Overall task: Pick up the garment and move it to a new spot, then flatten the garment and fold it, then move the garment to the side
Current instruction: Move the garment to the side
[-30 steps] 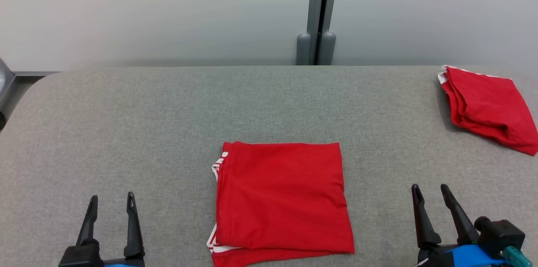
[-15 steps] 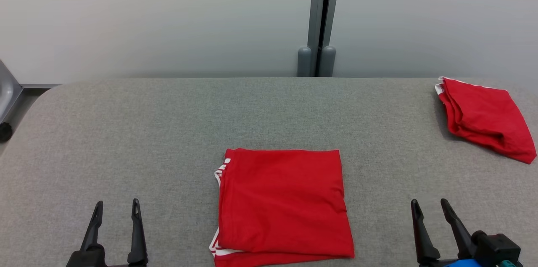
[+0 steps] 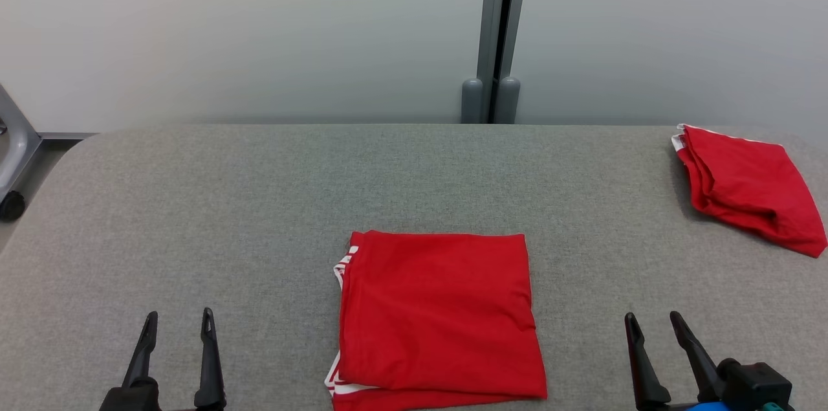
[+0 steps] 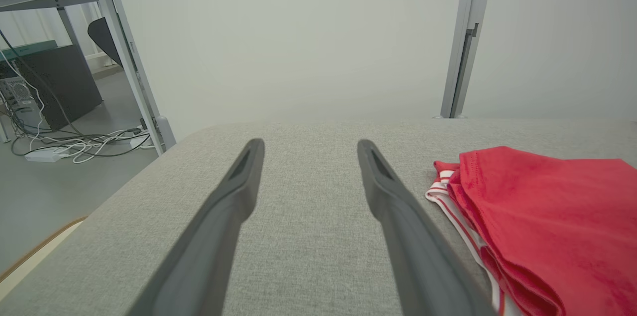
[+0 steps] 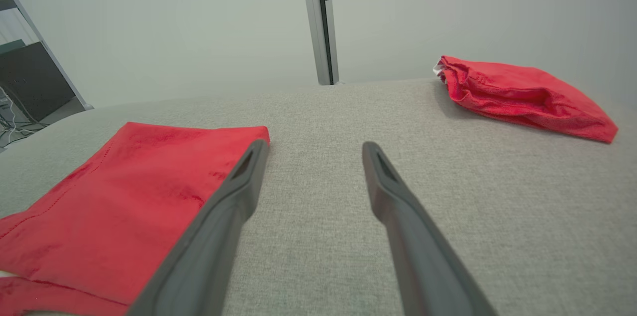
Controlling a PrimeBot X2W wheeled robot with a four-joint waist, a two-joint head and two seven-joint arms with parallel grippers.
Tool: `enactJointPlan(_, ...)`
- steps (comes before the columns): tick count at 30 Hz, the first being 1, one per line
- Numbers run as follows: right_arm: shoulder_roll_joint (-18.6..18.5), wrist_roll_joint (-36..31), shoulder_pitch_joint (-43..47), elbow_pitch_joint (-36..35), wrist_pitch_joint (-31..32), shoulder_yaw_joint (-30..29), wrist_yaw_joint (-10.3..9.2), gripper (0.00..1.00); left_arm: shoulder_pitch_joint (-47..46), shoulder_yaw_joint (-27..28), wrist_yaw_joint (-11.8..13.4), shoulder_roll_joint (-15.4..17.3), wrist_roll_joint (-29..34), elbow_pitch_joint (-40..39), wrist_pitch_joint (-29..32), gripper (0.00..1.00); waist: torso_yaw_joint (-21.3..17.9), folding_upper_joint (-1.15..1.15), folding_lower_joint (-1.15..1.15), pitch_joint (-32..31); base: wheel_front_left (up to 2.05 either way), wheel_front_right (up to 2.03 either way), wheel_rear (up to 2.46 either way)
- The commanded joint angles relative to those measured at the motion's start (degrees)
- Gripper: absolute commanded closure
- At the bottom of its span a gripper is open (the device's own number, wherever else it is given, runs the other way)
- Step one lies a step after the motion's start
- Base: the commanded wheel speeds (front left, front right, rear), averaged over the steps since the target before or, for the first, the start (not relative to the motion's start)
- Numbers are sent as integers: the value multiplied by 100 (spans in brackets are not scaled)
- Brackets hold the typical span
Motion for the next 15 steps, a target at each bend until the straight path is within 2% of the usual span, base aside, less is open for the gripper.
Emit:
enactJointPlan(1,1,-9,40,17,-18,6,4,0,-29,-4,3,35,-17,-18,-13,0,-6,0,0,3,0,0,0)
enactJointPlan(15,1,-13,25,60,-18,31,4,0,15,14,17,15,-36,-7,-13,0,-17,0,0,20,0,0,0)
